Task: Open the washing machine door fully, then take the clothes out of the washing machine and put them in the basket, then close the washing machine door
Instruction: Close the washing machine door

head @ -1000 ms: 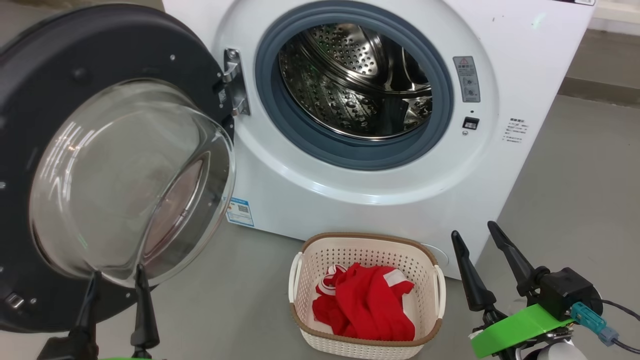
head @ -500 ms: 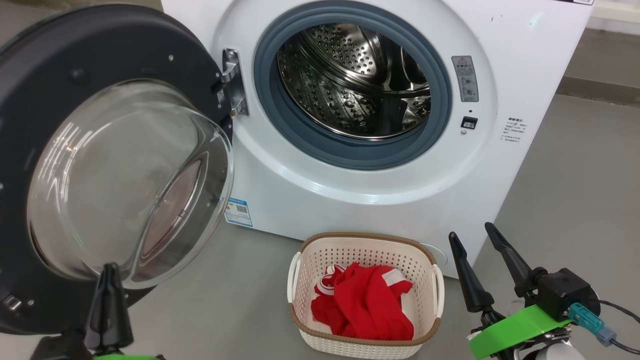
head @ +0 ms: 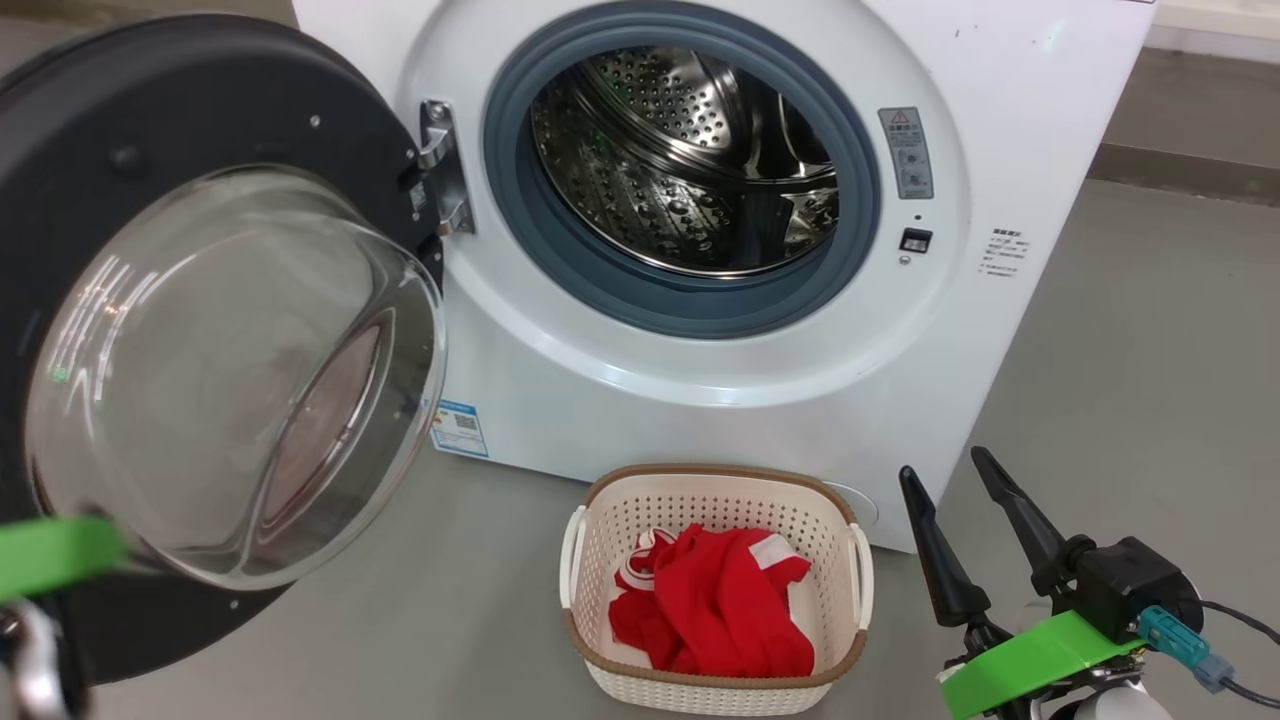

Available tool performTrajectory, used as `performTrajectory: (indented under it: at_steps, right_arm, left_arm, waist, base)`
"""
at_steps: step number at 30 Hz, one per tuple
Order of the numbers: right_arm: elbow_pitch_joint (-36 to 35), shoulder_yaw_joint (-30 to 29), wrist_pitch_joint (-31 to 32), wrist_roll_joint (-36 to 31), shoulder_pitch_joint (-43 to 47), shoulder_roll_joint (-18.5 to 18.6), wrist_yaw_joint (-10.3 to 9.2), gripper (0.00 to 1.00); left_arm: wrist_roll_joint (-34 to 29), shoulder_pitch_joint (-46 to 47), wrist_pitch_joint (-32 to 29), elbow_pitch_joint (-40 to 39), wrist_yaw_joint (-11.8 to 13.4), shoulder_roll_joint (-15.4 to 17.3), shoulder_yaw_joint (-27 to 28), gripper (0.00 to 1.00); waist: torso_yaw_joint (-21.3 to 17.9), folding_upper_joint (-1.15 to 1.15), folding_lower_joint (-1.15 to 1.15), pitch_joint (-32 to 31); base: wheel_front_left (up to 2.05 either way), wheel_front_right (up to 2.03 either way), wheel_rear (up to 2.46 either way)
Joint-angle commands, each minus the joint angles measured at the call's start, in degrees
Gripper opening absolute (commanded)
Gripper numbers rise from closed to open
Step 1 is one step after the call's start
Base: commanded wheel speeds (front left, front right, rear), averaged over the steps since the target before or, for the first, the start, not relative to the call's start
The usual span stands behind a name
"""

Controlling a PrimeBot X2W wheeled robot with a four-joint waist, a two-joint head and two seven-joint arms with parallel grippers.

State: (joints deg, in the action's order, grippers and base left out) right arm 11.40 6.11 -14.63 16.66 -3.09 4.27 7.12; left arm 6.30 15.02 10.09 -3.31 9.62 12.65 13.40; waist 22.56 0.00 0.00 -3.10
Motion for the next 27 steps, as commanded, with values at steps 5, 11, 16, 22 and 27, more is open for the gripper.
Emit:
performTrajectory:
  at_steps: [5,11,16,22,27]
  right_arm:
    - [-1.2,1.0,-0.4,-0.2,-1.3,0.8,0.36,1.0]
    - [-1.2,0.8,-0.4,-0.3,-1.2,1.1,0.36,1.0]
    - [-1.3,0.6,-0.4,-0.4,-1.3,1.3,0.36,1.0]
    - [-1.3,0.3,-0.4,-0.7,-1.1,1.1,0.36,1.0]
    - [-1.5,0.2,-0.4,-0.8,-1.2,1.1,0.36,1.0]
  left_arm:
    - [2.1,8.3,-1.0,2.6,1.6,5.6,6.4,0.0]
    - [6.4,14.9,-2.6,12.9,2.5,9.6,11.9,0.0]
    - [9.7,19.2,-6.1,22.8,2.4,12.8,14.9,0.0]
    - [16.5,22.1,-16.2,30.3,2.5,12.9,18.4,0.0]
    - [24.5,22.9,-26.8,30.9,2.5,11.4,22.7,0.0]
  waist:
    - [-1.5,0.0,0.0,0.2]
    - [-2.6,0.0,0.0,0.4]
    - [-3.2,0.0,0.0,0.9]
    - [-3.2,0.0,0.0,1.3]
    - [-3.3,0.0,0.0,1.9]
  base:
    - [0.0,0.0,0.0]
    - [0.0,0.0,0.0]
    - [0.0,0.0,0.0]
    - [0.0,0.0,0.0]
    - [0.0,0.0,0.0]
